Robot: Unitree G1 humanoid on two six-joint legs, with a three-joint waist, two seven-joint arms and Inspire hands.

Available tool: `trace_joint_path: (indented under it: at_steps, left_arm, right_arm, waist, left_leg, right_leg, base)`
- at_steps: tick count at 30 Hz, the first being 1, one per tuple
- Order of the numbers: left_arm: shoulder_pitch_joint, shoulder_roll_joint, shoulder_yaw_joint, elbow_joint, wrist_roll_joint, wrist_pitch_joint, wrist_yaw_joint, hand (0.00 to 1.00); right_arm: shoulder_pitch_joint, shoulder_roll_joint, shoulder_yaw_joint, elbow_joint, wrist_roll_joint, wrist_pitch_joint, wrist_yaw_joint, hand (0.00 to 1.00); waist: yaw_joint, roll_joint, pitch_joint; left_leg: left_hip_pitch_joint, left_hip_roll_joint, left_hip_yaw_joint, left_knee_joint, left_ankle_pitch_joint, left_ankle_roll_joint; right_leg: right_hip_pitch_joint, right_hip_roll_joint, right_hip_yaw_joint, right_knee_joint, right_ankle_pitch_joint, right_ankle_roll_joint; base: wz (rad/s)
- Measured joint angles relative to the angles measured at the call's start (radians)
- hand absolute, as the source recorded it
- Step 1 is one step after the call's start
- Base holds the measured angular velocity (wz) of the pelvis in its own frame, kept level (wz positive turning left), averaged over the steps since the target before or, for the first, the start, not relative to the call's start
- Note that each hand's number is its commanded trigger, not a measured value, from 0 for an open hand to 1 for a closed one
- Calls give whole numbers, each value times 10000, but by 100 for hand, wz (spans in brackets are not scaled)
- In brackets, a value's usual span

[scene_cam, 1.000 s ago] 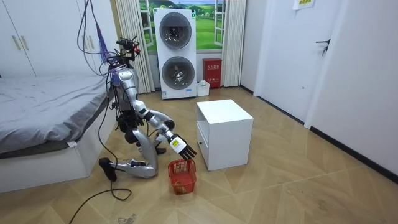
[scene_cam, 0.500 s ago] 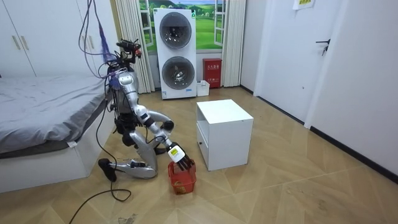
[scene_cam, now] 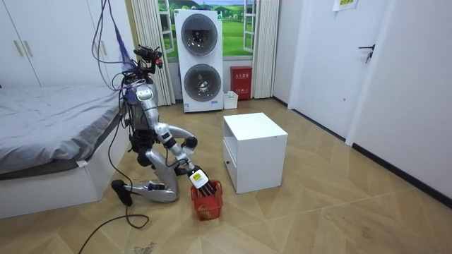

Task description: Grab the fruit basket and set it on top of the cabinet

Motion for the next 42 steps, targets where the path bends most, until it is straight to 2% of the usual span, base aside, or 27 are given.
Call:
trace_joint_path:
  at_steps: [6, 9, 12, 13, 14, 15, 20, 42]
  left_arm:
    - [10, 0, -2, 2, -2, 113, -87, 0]
    - [-50, 0, -2, -39, -2, 115, -89, 0]
    - [-69, 0, -27, -39, -6, 114, -89, 0]
    - [-61, 9, -182, -43, -10, 116, -89, 0]
    - [-52, 8, -200, -53, -11, 116, -93, 0]
    - [-32, 8, -213, -81, -14, 113, -96, 0]
    - [27, 9, -213, -115, -17, 114, -95, 0]
    - [156, 23, -582, -448, -29, 104, -105, 0]
  right_arm:
    - [-46, -43, 359, 130, -40, 5, 312, 2]
    - [-198, -68, 358, 130, -58, 7, 312, 22]
    - [-339, -70, 358, 102, -60, 7, 314, 26]
    - [-346, -69, 404, 51, -54, 5, 311, 56]
    - [-346, -67, 438, 49, -48, 5, 314, 73]
    - [-346, -66, 507, 49, -34, 6, 332, 100]
    - [-344, -67, 655, 56, -19, 16, 431, 100]
    - [-297, -61, 778, 79, 102, 78, 629, 100]
  waist:
    - [48, 92, -15]
    - [147, 139, -18]
    - [231, 180, -20]
    - [291, 202, -21]
    - [324, 208, -24]
    - [374, 219, -19]
    - [471, 270, -19]
    - [477, 326, -29]
  left_leg:
    - [-111, 44, 34, -11, 1, -3]
    - [-176, 44, 36, -11, 19, -39]
    - [-180, 42, 37, -11, 28, -46]
    - [-182, 44, 33, -8, 33, -44]
    - [-181, 46, 33, -8, 33, -45]
    - [-182, 46, 30, -8, 35, -47]
    - [-188, 44, 30, -8, 36, -46]
    - [-195, 47, 27, 1, 38, -44]
  right_leg:
    - [-196, 0, 50, 25, -2, 3]
    - [-284, 0, 58, 81, -3, 2]
    - [-284, 3, 59, 108, -3, 3]
    - [-281, 8, 56, 113, -3, 2]
    - [-279, 9, 53, 114, -3, 3]
    - [-277, 9, 47, 116, -3, 2]
    - [-273, 8, 41, 116, -3, 2]
    - [-274, 6, 25, 120, -3, 3]
  base:
    - [0]
    - [0]
    - [0]
    - [0]
    - [0]
    - [0]
    - [0]
    - [0]
